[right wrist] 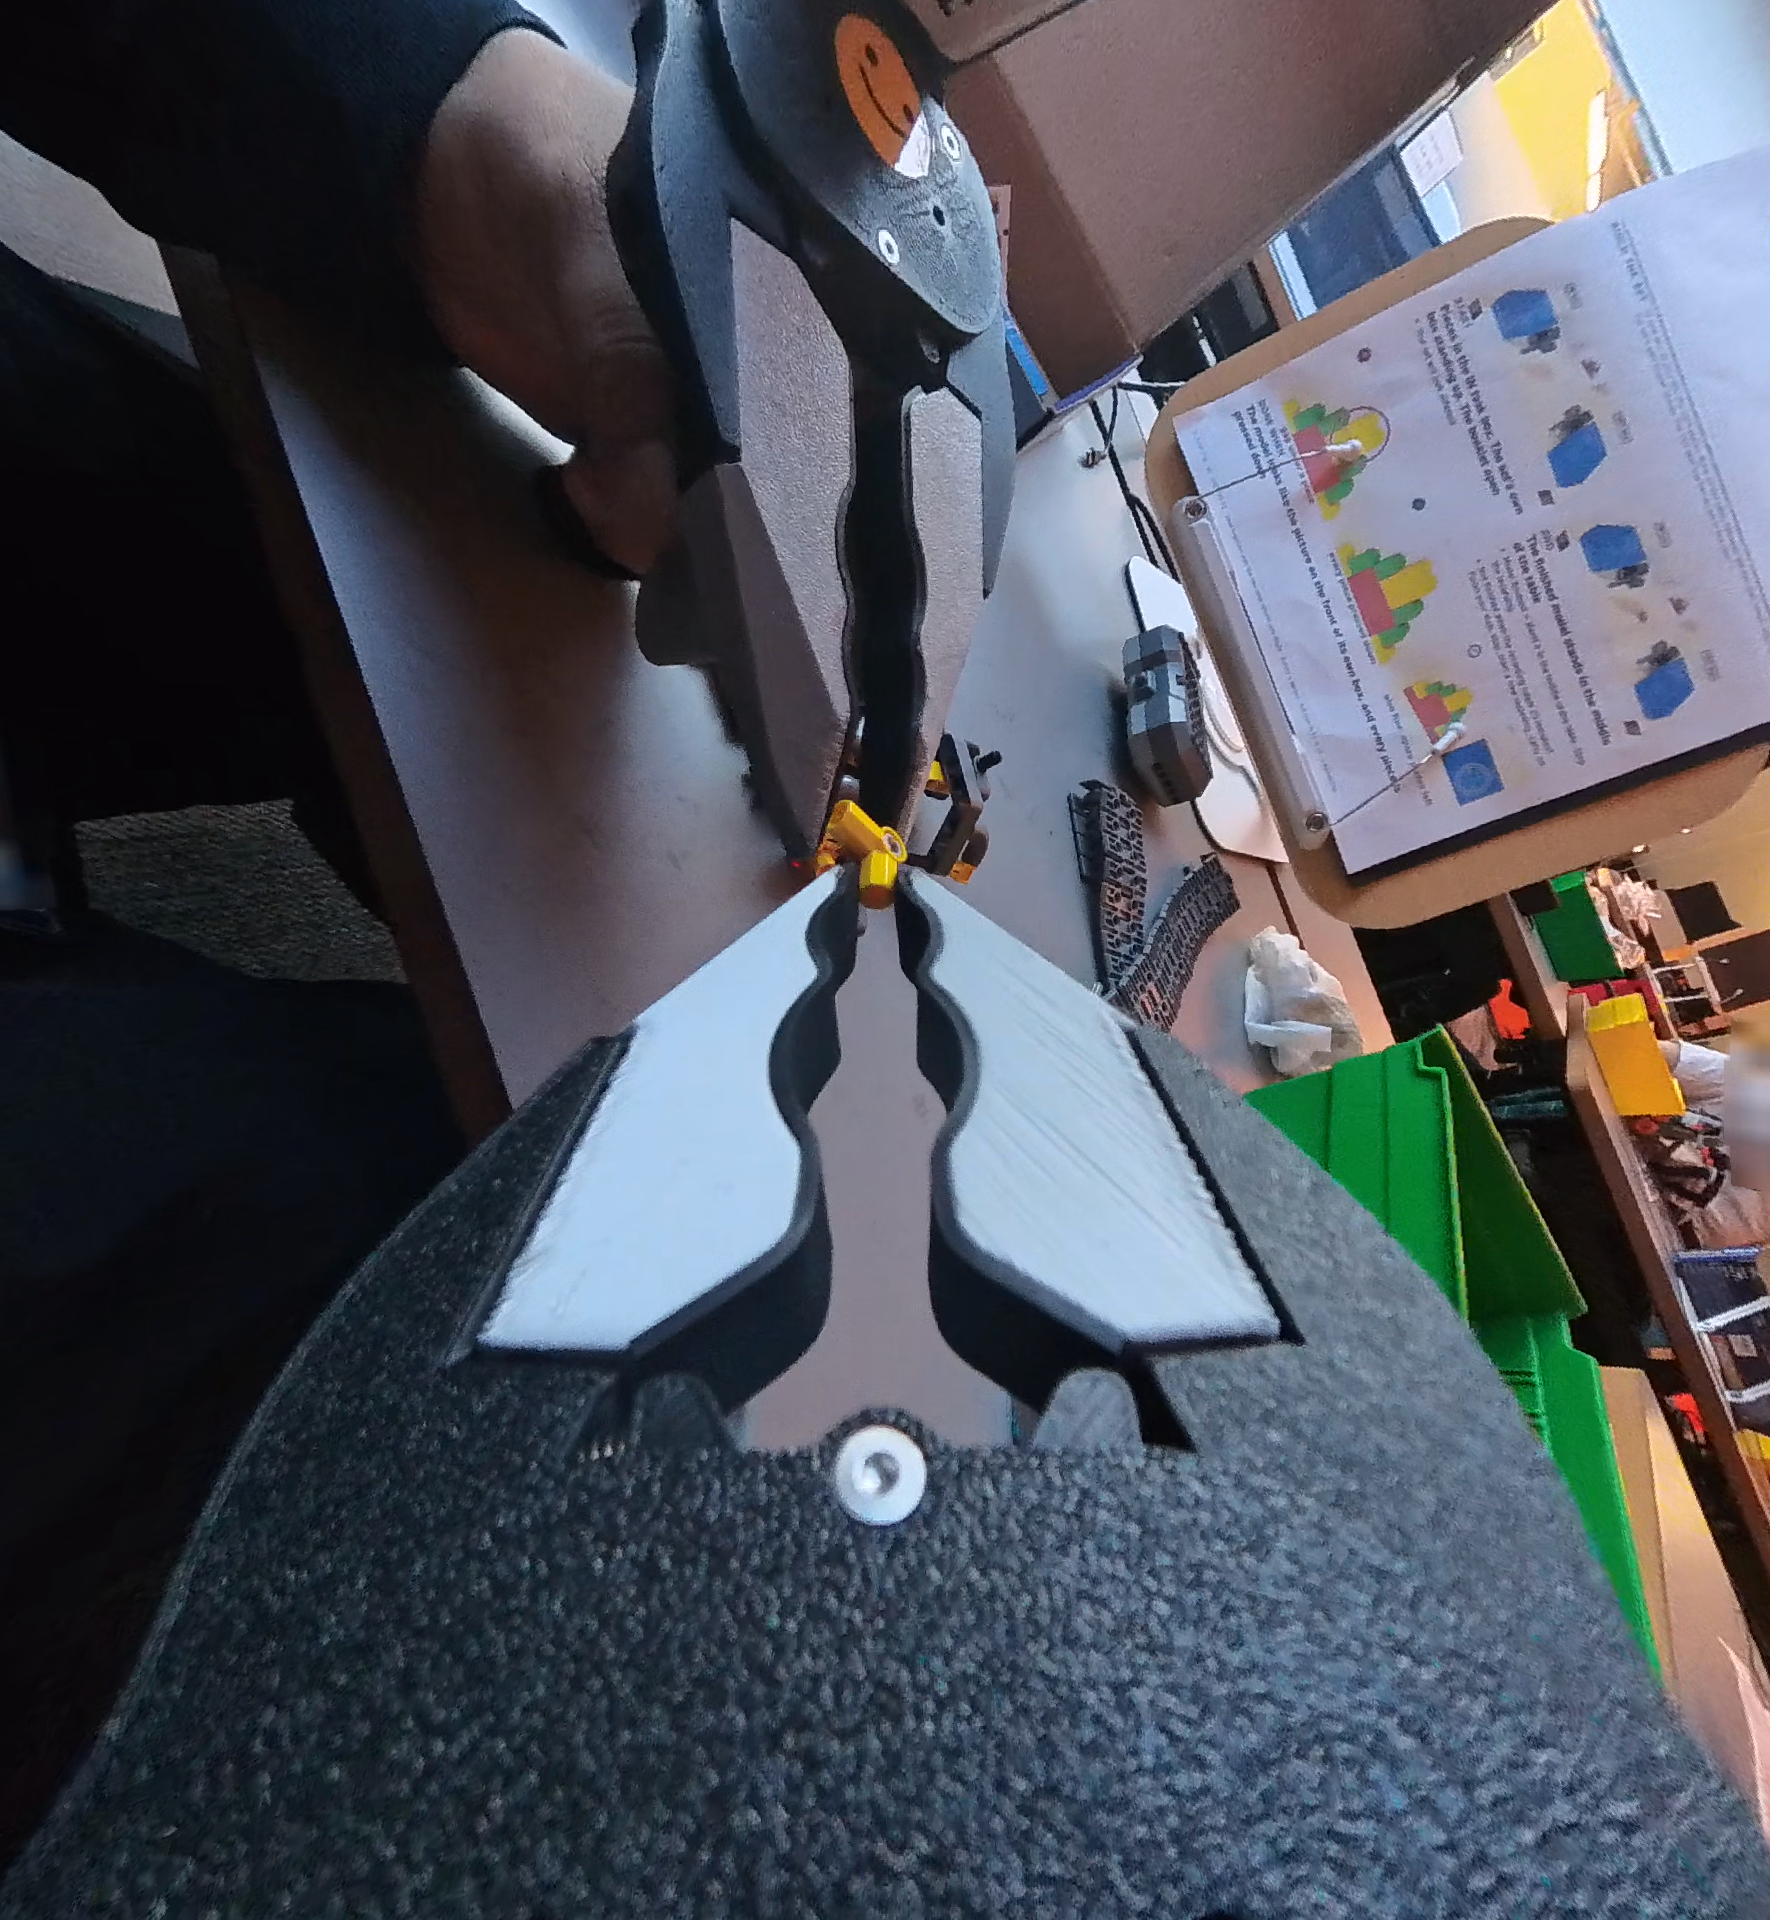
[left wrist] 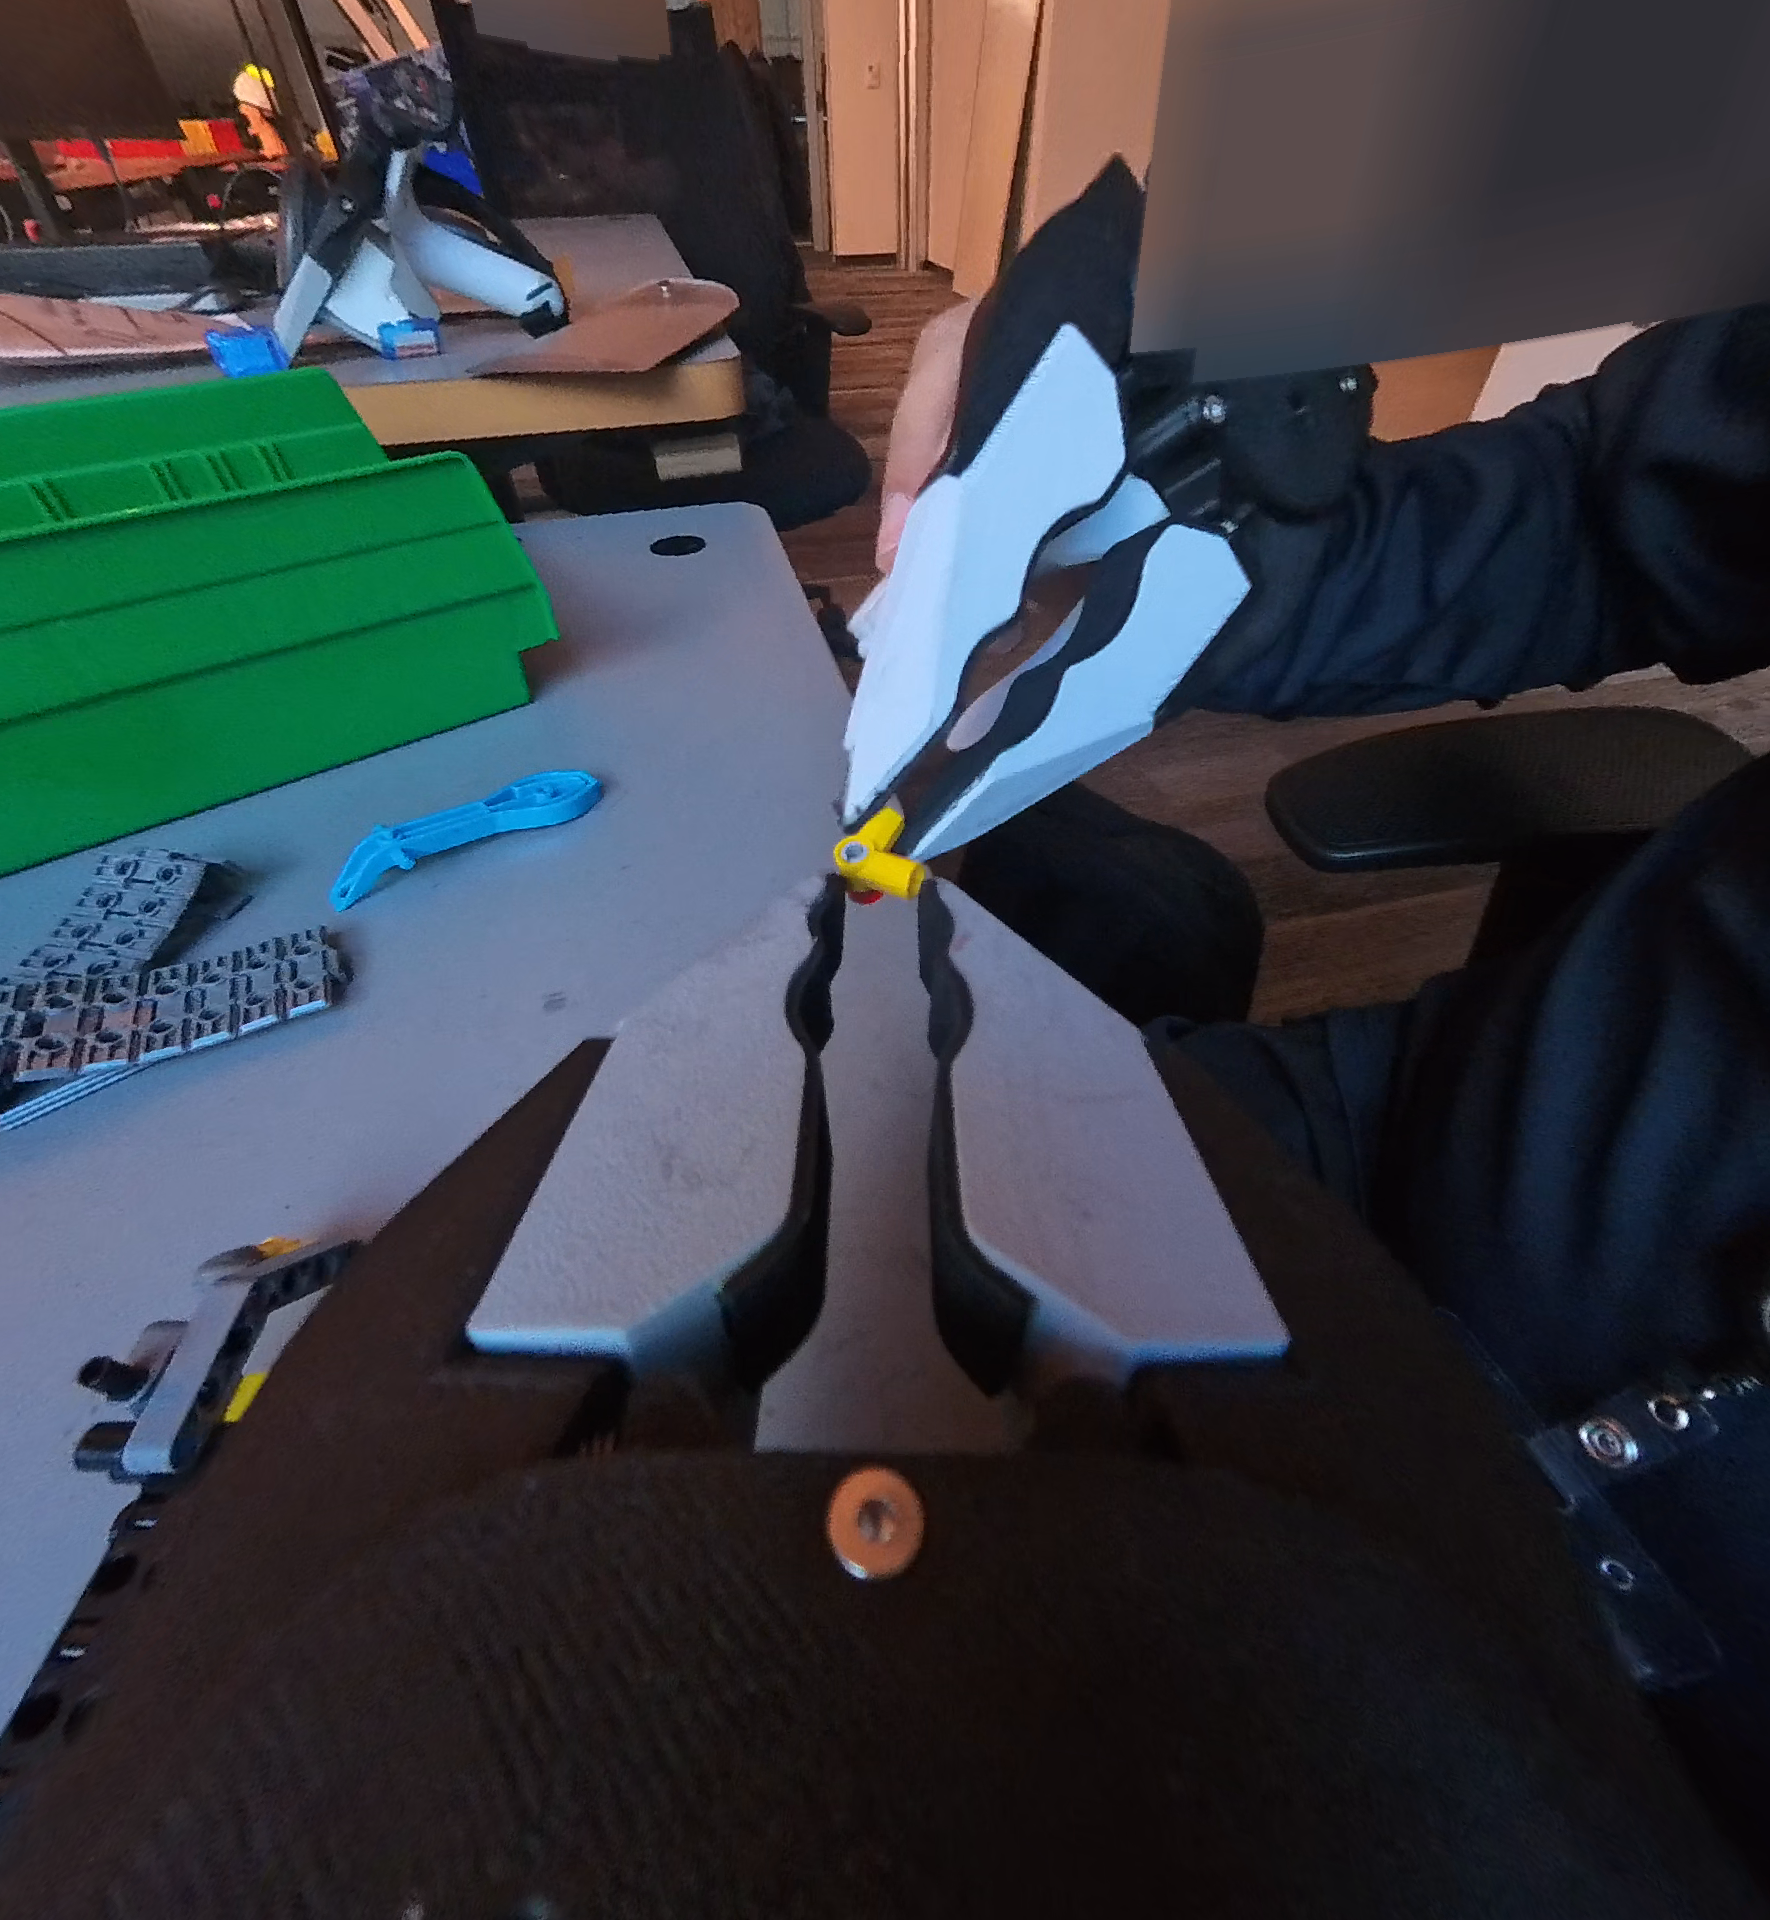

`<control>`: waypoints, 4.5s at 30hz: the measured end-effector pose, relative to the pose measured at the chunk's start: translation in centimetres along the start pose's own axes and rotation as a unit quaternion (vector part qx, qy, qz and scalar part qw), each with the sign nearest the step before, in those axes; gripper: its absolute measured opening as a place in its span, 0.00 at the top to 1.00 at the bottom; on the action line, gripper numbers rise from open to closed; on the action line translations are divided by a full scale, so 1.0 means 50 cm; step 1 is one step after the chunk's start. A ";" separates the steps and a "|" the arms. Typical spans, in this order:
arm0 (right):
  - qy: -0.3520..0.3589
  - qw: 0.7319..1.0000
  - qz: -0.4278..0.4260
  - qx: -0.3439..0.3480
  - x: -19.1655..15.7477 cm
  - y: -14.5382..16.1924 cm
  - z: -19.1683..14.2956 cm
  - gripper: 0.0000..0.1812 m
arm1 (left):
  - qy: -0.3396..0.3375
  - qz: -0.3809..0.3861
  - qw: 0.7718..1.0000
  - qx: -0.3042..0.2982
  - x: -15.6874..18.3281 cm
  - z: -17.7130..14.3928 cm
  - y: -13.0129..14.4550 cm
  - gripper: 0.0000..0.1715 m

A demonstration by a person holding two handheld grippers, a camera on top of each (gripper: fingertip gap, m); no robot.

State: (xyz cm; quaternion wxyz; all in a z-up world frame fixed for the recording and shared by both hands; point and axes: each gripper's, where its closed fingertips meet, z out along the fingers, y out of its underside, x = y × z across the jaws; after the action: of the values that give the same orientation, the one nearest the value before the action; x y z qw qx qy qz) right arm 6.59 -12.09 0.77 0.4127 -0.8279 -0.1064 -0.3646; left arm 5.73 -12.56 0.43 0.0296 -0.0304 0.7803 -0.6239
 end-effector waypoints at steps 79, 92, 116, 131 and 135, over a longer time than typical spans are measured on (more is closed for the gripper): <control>0.038 0.978 -0.188 -0.081 -0.005 0.052 0.044 0.92 | -0.028 -0.079 0.995 -0.062 -0.043 0.000 0.040 0.97; -0.012 0.963 -0.257 -0.084 -0.022 0.049 0.041 0.97 | -0.012 -0.082 0.994 -0.072 -0.036 0.004 0.046 0.97; 0.051 0.992 -0.058 -0.096 -0.031 0.084 0.088 0.91 | -0.030 -0.181 0.983 -0.016 -0.081 -0.033 0.031 1.00; 0.046 0.990 0.049 -0.121 -0.020 0.156 0.091 0.93 | -0.174 -0.191 0.966 -0.021 -0.058 -0.241 0.083 0.98; 0.045 0.990 0.068 -0.117 -0.014 0.155 0.089 0.91 | -0.309 -0.165 0.931 -0.105 -0.151 -0.337 0.131 0.94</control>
State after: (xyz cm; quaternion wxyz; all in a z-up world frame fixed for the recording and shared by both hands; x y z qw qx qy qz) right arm 12.10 -13.58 -6.15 0.3413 -0.8586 0.0120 -0.3824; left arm 11.76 5.88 -2.21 0.1629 -0.3531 0.7777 -0.4939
